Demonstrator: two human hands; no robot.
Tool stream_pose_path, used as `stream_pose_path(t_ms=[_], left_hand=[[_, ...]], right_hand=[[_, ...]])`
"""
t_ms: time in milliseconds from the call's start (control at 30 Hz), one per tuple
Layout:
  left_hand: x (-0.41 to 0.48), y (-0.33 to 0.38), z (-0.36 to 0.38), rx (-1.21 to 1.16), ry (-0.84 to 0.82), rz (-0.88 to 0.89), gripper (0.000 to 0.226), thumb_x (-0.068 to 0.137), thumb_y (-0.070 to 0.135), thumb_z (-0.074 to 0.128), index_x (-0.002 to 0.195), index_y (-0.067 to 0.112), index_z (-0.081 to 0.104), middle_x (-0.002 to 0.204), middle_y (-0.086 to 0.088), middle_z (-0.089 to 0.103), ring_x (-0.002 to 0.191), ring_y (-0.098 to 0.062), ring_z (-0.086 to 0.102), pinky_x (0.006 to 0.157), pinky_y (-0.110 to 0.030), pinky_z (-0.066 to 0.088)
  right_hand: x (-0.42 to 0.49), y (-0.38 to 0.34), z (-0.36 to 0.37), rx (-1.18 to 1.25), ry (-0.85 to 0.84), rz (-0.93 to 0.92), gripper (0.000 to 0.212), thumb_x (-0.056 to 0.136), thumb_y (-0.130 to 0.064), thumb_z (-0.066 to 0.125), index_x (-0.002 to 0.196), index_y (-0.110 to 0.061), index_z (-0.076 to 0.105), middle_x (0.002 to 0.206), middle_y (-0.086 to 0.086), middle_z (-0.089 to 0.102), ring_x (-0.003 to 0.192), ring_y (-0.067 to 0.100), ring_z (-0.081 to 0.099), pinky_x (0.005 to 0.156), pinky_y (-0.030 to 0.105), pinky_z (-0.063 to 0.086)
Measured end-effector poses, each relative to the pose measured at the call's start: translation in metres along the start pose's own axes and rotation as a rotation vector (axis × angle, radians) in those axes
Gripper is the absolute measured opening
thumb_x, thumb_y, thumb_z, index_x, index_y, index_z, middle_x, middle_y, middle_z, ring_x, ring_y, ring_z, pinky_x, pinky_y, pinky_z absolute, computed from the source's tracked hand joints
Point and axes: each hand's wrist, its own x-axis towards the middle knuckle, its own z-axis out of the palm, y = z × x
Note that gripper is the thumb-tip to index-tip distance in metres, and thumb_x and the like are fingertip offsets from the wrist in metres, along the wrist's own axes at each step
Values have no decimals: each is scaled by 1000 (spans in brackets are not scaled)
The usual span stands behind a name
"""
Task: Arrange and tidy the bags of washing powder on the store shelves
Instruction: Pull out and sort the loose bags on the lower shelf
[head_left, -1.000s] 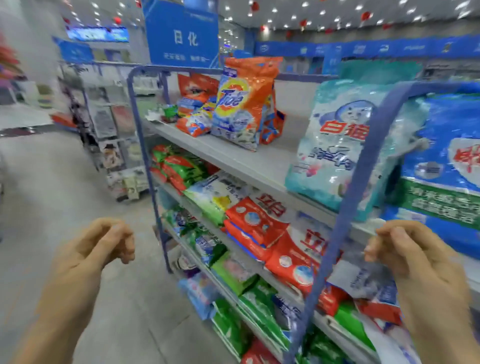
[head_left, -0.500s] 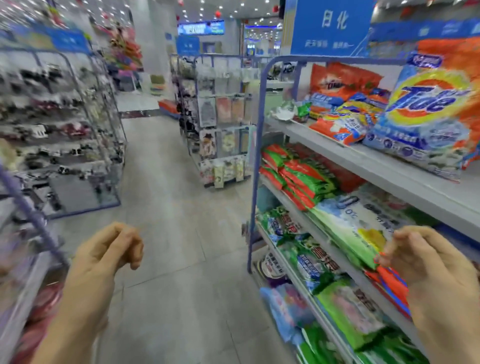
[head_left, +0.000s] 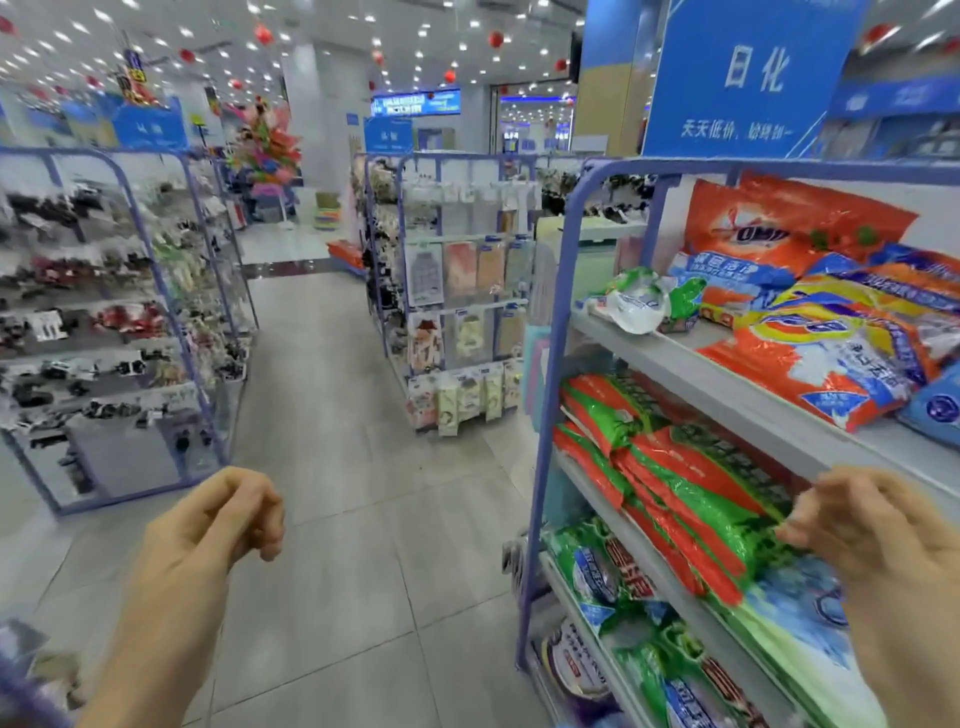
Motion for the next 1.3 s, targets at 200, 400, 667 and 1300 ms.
stream_pose_path(t_ms=[200, 400, 667, 1300], left_hand=[[80, -35, 53, -64, -62, 22, 62, 53, 77, 69, 68, 17, 63, 53, 2, 51, 49, -12, 46, 48, -14, 42], [156, -80, 115, -152, -185, 5, 58, 56, 75, 70, 69, 18, 64, 52, 2, 51, 49, -12, 46, 49, -14, 43], [258, -137, 217, -280, -469, -17, 24, 82, 32, 51, 68, 18, 64, 53, 1, 49, 48, -10, 46, 46, -15, 42], [382, -198, 334, -524, -958, -108, 23, 85, 18, 49, 70, 14, 66, 49, -9, 52, 45, -15, 47, 48, -14, 43]], right_hand=[[66, 22, 14, 10, 33, 11, 46, 99, -13, 37, 70, -25, 70, 58, -3, 62, 54, 9, 59, 56, 18, 54], [107, 26, 12, -71, 138, -59, 40, 97, -17, 40, 71, -25, 69, 59, -3, 61, 54, 12, 57, 58, 19, 54], [166, 51, 45, -430, 233, -211, 15, 82, -36, 54, 75, -30, 66, 68, -2, 65, 61, 11, 62, 61, 18, 53], [303, 109, 143, -1789, -101, -473, 29, 60, 4, 82, 81, -13, 73, 65, -2, 71, 53, 19, 64, 61, 30, 55]])
